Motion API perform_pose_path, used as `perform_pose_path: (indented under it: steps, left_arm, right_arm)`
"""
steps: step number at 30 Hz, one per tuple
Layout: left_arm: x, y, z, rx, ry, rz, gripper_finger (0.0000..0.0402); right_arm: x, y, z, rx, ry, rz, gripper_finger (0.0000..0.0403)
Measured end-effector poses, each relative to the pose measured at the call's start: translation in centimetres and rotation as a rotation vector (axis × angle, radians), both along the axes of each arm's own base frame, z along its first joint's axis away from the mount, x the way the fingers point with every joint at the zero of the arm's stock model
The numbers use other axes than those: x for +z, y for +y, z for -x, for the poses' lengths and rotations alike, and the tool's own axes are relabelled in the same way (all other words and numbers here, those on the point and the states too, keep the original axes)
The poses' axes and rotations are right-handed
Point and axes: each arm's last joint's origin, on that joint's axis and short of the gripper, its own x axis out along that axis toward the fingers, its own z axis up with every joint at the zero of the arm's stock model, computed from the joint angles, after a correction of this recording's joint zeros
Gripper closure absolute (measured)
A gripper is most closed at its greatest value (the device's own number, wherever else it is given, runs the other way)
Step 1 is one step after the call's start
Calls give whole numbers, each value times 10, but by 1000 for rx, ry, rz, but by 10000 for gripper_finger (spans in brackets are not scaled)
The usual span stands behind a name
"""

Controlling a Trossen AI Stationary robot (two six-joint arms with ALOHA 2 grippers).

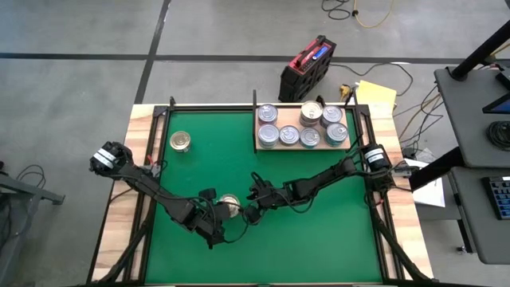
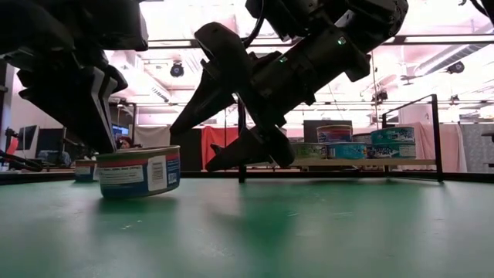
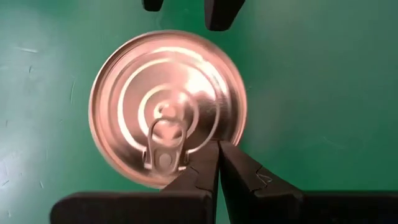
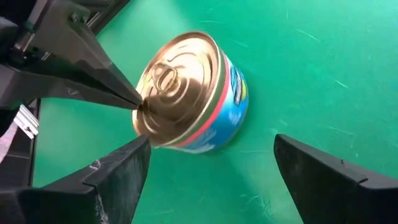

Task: Stack canned seafood by type on shelf
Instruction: Stack the blue/pink tuna can on top of the blue/pink tuna can on the shelf

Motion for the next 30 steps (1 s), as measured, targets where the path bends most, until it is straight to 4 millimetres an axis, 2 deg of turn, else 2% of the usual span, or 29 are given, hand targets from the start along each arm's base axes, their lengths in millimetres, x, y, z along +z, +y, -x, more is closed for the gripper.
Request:
perform_pose_path:
  steps: [30]
  left_arm:
    - [-6, -4, 3, -10, -22, 10, 402]
  right_arm:
    - [7, -1, -4, -13, -86, 42, 71]
